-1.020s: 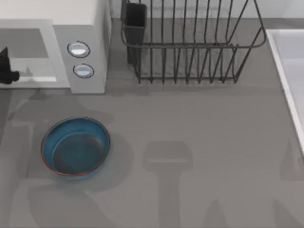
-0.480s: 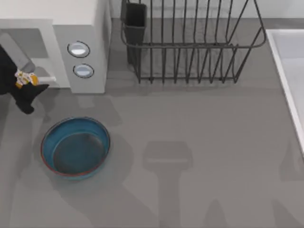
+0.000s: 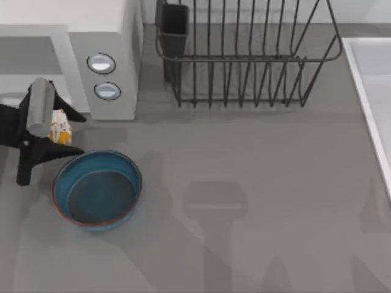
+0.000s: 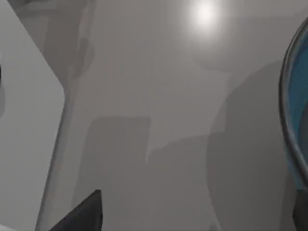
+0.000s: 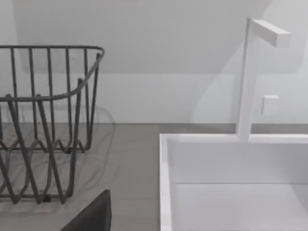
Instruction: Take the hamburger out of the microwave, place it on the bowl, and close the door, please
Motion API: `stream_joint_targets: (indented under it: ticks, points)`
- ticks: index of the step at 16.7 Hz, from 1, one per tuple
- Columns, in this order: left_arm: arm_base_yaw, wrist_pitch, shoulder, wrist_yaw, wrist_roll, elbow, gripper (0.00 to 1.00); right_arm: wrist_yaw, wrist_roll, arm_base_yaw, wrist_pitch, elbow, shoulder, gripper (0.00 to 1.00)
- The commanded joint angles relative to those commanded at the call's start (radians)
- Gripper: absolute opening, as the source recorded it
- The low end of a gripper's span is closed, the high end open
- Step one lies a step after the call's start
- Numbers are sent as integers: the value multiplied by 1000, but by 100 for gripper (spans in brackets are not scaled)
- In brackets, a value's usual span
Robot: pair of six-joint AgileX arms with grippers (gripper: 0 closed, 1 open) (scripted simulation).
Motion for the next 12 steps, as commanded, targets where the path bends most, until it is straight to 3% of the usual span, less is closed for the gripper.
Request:
stream_joint_targets:
  ticks: [6,12]
  points:
    - [-20,-418,91,126,403,75,0,0,0,0,0,0,0,100]
    - [-25,-491,112,149,477,85,0,0,0,0,0,0,0,100]
